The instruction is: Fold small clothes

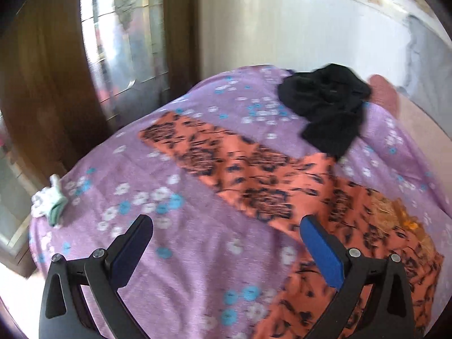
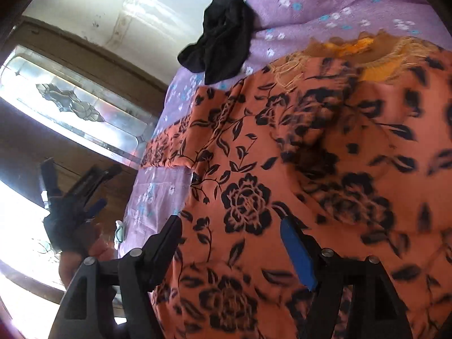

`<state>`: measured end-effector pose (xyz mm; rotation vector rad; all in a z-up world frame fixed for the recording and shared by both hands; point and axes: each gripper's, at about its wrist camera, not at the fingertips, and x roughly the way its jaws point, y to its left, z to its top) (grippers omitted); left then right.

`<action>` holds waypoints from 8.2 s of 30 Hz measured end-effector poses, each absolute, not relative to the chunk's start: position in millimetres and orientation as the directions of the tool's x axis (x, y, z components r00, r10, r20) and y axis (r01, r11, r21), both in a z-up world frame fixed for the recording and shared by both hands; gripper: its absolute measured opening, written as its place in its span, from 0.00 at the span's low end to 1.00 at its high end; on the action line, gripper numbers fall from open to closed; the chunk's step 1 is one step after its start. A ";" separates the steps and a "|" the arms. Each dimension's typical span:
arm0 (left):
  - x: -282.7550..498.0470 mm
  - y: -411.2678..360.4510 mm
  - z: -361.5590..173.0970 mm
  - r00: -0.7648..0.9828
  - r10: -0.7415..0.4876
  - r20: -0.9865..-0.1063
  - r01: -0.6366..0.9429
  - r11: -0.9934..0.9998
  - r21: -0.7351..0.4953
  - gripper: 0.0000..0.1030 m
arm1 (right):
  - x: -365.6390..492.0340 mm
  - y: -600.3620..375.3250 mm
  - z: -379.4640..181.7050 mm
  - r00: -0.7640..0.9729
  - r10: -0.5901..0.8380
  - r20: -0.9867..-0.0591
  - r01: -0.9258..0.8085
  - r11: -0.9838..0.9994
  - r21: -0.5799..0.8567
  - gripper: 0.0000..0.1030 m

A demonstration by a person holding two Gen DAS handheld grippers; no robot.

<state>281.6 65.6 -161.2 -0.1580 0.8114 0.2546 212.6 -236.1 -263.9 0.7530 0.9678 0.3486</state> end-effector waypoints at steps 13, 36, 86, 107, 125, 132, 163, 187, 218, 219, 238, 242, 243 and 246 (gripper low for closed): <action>268.8 -123.0 -188.5 0.713 0.033 -0.701 0.142 0.972 0.189 1.00 | 154.6 -399.4 -339.6 0.678 0.288 -0.676 0.617 0.278 0.736 0.34; 303.2 -52.1 -214.7 0.542 0.490 -0.683 -0.251 0.870 0.425 1.00 | 161.5 -390.1 -319.9 0.658 0.256 -0.708 0.613 0.362 0.702 0.38; 342.8 250.8 -231.7 0.598 -0.102 -0.795 -0.477 0.752 -0.455 0.84 | 238.1 -201.0 -246.9 0.580 0.454 -0.676 0.045 0.811 0.583 0.37; 431.0 301.6 -288.1 0.660 -0.312 -0.683 -0.478 0.527 -0.703 0.07 | 224.8 -188.5 -276.9 0.531 0.463 -0.710 0.072 0.810 0.582 0.38; 344.7 124.7 -90.6 0.772 -0.293 -0.565 -0.007 0.884 -0.468 0.04 | 209.9 -254.5 -240.0 0.710 0.251 -0.658 0.204 0.820 0.534 0.38; 263.3 -62.3 -72.4 0.665 -0.437 -0.605 0.375 0.897 -0.236 0.05 | 179.9 -323.1 -220.7 0.786 0.140 -0.602 0.304 0.760 0.574 0.38; 297.6 -16.9 -169.4 0.588 -0.040 -0.808 0.055 0.998 -0.009 0.74 | 201.2 -223.2 -243.2 0.638 -0.003 -0.770 -0.100 0.991 -0.087 0.63; 317.5 -29.7 -206.9 0.407 -0.004 -0.914 0.047 0.999 0.017 0.74 | 228.8 -277.8 -271.8 0.532 0.254 -0.808 0.029 0.948 0.317 0.13; 315.6 -21.8 -199.2 0.440 0.036 -0.897 0.001 0.999 0.041 0.74 | 225.7 -333.3 -261.7 0.613 -0.033 -0.790 0.307 0.931 0.200 0.04; 315.0 -21.4 -197.7 0.446 0.042 -0.894 -0.005 0.999 0.044 0.74 | 219.6 -359.5 -265.5 0.596 -0.065 -0.800 0.394 0.892 0.221 0.04; 289.3 -63.2 -168.8 0.586 -0.101 -0.804 0.184 0.983 0.011 0.74 | 205.0 -403.8 -262.3 0.738 0.098 -0.668 0.421 0.707 0.569 0.80; 293.5 -76.7 -193.9 0.470 -0.123 -0.874 0.246 0.969 -0.004 0.74 | 203.9 -420.4 -281.9 0.737 0.136 -0.662 0.451 0.631 0.631 0.80; 294.1 -79.4 -200.6 0.439 -0.125 -0.889 0.252 0.968 -0.011 0.74 | 204.4 -423.1 -291.0 0.737 0.158 -0.657 0.452 0.607 0.654 0.80; 291.7 -84.6 -201.5 0.440 -0.107 -0.892 0.269 0.963 0.018 0.74 | 216.1 -422.1 -309.5 0.712 0.180 -0.679 0.469 0.597 0.651 0.68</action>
